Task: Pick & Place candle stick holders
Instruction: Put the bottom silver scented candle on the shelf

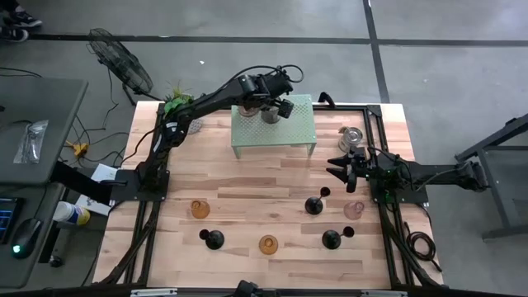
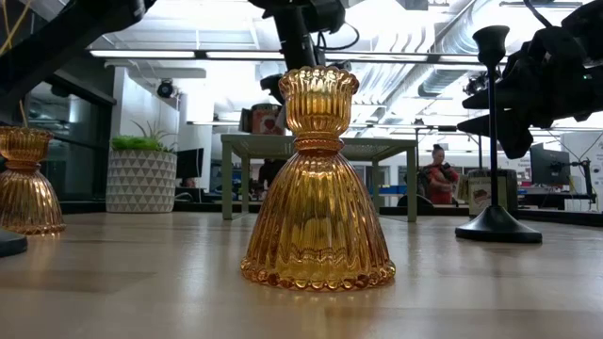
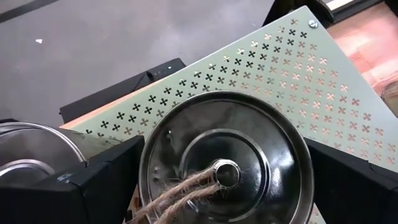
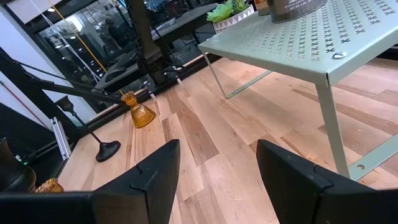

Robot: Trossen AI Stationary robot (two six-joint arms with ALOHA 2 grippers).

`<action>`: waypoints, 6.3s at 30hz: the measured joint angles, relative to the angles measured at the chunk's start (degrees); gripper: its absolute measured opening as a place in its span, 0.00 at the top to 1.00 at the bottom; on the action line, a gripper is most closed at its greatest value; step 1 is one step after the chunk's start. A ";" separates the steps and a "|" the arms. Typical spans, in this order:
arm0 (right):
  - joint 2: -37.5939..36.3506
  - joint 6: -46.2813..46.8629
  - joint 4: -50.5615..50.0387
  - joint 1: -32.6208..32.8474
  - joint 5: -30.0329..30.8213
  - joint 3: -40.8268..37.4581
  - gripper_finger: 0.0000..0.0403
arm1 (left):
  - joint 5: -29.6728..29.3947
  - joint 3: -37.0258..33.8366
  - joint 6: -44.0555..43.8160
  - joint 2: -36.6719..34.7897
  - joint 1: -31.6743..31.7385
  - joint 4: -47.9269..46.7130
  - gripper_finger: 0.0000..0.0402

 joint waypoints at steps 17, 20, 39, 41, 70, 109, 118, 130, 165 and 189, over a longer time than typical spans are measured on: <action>0.00 0.00 0.00 0.00 0.00 0.02 0.49 | -4.24 0.04 12.05 -1.61 -0.01 5.08 0.00; 0.01 0.00 0.00 -0.01 0.00 0.02 0.49 | -5.54 0.05 14.24 -3.76 -0.04 6.13 0.00; 0.02 0.00 0.00 0.01 0.00 0.01 0.49 | 15.88 -1.33 26.59 -8.63 -5.38 1.02 0.78; 0.02 0.00 0.00 0.01 -0.01 0.02 0.49 | 16.94 -2.33 28.46 -8.63 -5.92 0.20 0.92; 0.02 0.00 0.00 0.01 -0.01 0.02 0.49 | 12.17 -14.73 47.66 -8.57 -6.27 6.37 1.00; 0.02 0.00 0.00 0.01 -0.01 0.02 0.49 | -0.81 -14.73 45.79 -7.42 -1.36 8.74 1.00; 0.02 0.00 0.00 0.01 -0.01 0.01 0.49 | 0.54 -14.73 45.79 -7.58 -1.95 8.98 1.00; 0.00 -0.01 0.00 0.01 0.00 0.02 0.49 | 3.62 -14.64 30.53 -12.02 -2.96 -5.67 1.00; 0.00 0.00 0.00 0.01 -0.01 0.02 0.49 | 3.35 -14.73 27.57 -11.58 -0.48 -5.40 1.00; 0.00 0.00 0.00 -0.01 -0.01 0.02 0.49 | 0.97 -14.69 42.97 -7.68 -0.76 6.37 1.00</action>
